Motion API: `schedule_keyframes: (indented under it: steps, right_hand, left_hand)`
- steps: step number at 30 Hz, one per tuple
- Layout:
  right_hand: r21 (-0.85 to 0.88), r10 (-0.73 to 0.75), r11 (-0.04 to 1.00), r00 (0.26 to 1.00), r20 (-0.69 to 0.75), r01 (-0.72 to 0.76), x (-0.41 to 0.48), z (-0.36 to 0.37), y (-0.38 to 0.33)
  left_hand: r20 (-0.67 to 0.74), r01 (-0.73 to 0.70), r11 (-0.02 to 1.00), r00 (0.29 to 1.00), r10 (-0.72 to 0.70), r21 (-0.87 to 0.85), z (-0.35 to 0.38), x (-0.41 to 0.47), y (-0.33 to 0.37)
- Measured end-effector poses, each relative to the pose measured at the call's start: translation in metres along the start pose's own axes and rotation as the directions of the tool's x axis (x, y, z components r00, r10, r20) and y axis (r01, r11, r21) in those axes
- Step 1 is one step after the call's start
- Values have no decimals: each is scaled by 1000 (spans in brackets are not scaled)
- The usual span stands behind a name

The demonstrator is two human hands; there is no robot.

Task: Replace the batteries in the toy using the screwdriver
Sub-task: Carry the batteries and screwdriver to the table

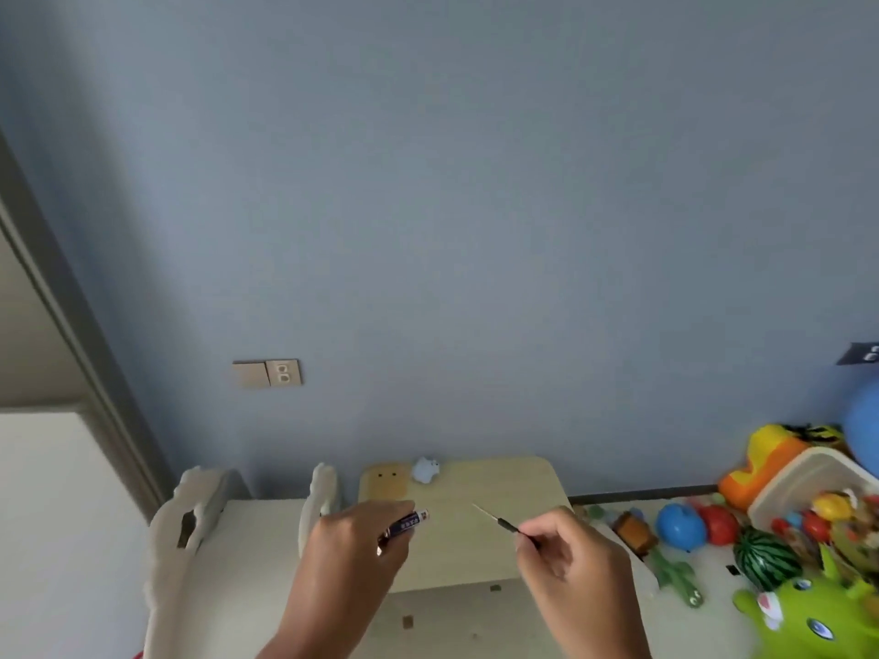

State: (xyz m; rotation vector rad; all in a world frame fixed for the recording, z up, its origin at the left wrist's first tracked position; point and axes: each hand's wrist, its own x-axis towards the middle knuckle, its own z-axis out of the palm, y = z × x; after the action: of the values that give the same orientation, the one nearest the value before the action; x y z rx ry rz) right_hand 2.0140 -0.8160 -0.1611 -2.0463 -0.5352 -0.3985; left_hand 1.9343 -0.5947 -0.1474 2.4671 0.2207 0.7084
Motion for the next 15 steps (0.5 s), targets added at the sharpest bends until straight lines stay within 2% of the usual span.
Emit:
schedule_keyframes:
  steps: [5, 10, 15]
  right_hand:
    - [35, -3, 999, 999, 36, 1, 82, 35, 49]
    - [119, 4, 993, 993, 117, -18, 153, 84, 109]
    - [148, 22, 988, 991, 131, -42, 193, 153, 189]
  left_hand:
    - [-30, 58, 998, 998, -57, 26, 45, 77, -28]
    - [-57, 130, 983, 991, -124, 132, 101, 132, -70]
    - [-126, 148, 968, 984, -124, 204, 168, 169, -134]
